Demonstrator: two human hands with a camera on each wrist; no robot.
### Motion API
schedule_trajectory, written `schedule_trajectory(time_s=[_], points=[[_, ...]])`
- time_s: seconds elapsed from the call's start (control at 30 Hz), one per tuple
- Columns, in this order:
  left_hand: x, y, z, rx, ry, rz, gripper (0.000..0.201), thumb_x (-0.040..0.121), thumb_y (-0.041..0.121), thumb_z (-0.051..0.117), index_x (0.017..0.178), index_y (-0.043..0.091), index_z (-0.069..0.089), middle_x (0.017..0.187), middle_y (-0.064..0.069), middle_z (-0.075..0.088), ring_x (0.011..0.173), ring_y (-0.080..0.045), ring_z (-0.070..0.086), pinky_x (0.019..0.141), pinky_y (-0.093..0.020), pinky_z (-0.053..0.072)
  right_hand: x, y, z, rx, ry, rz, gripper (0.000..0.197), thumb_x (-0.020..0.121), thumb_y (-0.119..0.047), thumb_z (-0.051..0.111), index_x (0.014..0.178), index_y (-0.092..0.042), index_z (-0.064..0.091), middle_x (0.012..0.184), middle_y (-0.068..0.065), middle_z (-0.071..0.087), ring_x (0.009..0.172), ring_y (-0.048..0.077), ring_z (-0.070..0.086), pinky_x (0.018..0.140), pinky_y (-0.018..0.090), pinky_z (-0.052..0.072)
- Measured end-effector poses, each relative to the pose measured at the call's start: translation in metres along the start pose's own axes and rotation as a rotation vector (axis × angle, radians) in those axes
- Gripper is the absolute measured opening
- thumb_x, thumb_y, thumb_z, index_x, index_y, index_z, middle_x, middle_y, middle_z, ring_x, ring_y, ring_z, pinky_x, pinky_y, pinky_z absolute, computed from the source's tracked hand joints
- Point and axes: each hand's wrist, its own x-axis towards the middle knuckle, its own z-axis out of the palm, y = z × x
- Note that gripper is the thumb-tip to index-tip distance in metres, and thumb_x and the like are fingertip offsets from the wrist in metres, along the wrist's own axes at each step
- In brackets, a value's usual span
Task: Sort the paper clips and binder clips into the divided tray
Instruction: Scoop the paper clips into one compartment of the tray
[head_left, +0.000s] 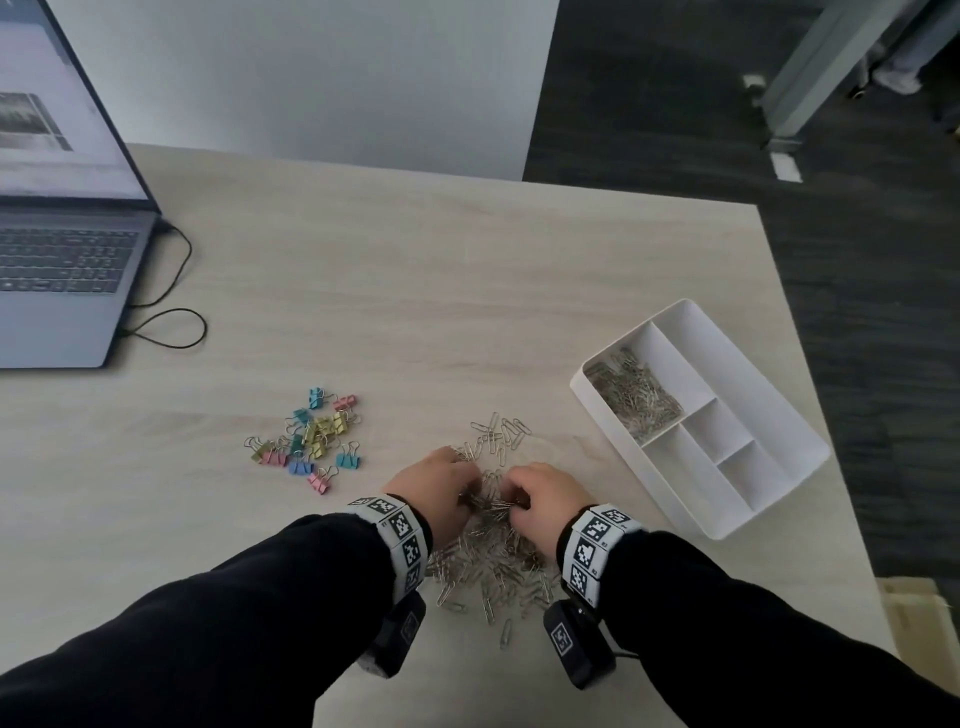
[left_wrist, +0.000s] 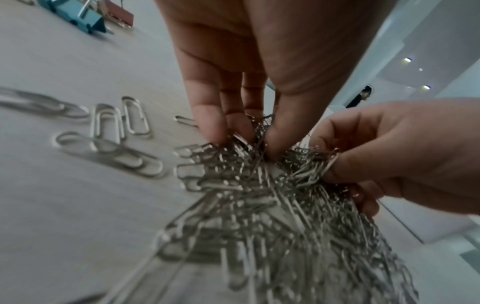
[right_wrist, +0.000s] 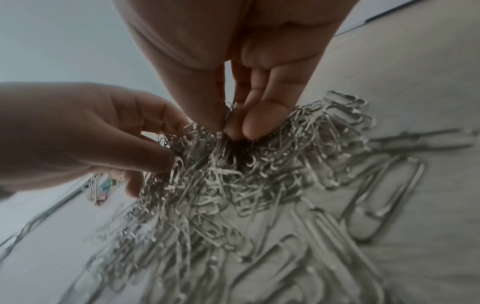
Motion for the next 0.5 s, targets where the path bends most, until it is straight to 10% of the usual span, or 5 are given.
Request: schedule_trajectory(time_s=[0.5], points=[[0.016, 0.013, -0.029, -0.192, 0.033, -0.048, 0.011, 0.081, 0.017, 0.066, 0.089, 0.021, 0.073, 0.092, 0.006, 0.069, 0.078, -0.011, 0.064, 0.073, -0.027, 0.058, -0.014, 0.016, -0.057, 0.409, 0.238, 0.113, 0.019, 0.083, -0.011, 0.067, 0.077, -0.028, 0.062, 0.070, -0.002, 0.069, 0.058, 0.014, 0.069, 0.062, 0.036, 0.061]])
